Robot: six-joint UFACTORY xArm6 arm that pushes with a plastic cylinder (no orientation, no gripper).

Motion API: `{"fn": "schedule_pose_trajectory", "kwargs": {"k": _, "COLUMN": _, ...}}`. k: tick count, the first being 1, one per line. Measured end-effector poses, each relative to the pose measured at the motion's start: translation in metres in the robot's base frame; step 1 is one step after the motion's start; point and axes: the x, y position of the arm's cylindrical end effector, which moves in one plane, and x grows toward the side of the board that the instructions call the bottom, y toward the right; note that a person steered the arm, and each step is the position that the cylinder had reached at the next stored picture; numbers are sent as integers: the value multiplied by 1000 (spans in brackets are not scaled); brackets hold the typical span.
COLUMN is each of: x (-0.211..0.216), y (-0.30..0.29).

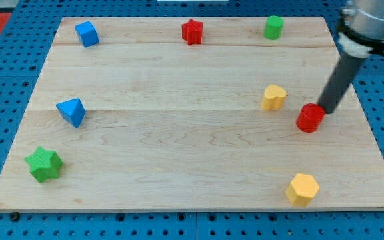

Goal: Move the red circle towards the top right side of the yellow hexagon

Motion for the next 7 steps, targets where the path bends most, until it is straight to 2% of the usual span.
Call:
{"fn": "schedule_pose_trajectory", "kwargs": {"k": 2, "x": 57, "y": -17}}
{"fn": "schedule_pose_trajectory", "kwargs": {"k": 3, "x": 61, "y": -17}}
{"fn": "schedule_pose_trajectory", "kwargs": {"k": 4, "x": 29, "y": -15}}
{"fn": "schedule_pose_trajectory", "kwargs": {"k": 6, "x": 47, "y": -74}}
{"fn": "schedule_pose_trajectory", "kwargs": {"k": 7, "x": 66, "y": -60}}
